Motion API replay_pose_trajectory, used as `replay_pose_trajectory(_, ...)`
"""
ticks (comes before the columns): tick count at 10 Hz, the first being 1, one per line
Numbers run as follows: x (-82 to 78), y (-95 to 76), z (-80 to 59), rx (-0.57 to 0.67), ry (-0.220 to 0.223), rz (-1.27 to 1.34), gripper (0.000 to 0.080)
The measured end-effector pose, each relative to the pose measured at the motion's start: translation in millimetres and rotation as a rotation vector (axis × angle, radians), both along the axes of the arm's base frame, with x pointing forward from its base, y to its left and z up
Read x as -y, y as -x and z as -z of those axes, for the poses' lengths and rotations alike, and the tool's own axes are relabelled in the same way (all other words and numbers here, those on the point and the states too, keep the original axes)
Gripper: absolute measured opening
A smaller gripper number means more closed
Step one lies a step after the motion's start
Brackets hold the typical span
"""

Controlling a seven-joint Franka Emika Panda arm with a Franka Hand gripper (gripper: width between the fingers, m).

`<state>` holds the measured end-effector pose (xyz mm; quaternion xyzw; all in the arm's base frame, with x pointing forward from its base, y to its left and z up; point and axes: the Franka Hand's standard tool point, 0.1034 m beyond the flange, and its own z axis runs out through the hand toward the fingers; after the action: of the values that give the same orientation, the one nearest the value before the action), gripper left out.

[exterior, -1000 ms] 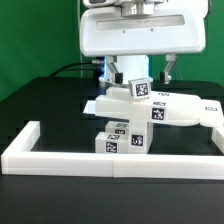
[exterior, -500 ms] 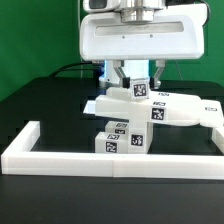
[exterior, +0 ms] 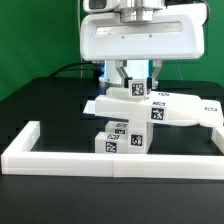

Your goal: Assemble chair

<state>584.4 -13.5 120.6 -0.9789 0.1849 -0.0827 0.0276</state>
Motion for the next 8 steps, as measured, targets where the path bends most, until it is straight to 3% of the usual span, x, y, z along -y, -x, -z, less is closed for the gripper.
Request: replay_pose_trajectory(8, -0.4, 0.3, 0.6, -0.015, -0.101, 0.574, 0.0287)
